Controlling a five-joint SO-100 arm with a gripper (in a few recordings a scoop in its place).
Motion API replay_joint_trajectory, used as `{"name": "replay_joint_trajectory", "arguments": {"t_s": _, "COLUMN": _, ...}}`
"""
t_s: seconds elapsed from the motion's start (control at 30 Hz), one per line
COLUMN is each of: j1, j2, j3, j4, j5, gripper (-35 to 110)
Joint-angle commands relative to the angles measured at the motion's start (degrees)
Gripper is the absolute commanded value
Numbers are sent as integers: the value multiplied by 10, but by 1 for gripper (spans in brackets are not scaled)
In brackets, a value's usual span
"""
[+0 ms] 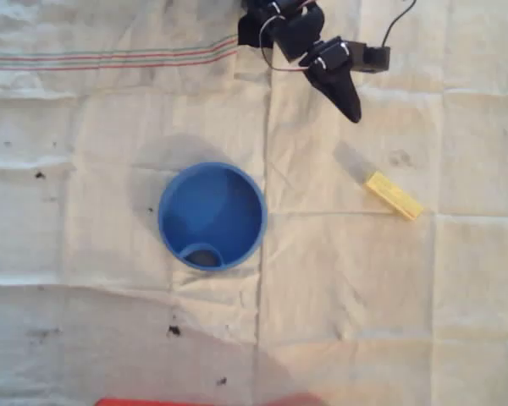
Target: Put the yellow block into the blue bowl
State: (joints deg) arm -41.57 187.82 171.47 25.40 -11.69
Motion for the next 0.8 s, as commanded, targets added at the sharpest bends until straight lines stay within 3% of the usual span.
{"name": "replay_joint_trajectory", "arguments": {"t_s": 0.0, "j1": -3, "j2": -76, "j3": -69, "j4": -17, "j5": -5, "gripper": 0}}
{"name": "replay_joint_trajectory", "arguments": {"t_s": 0.47, "j1": -1, "j2": -654, "j3": -582, "j4": -6, "j5": -100, "gripper": 0}}
{"name": "replay_joint_trajectory", "arguments": {"t_s": 0.77, "j1": -3, "j2": -908, "j3": -846, "j4": 178, "j5": -233, "gripper": 0}}
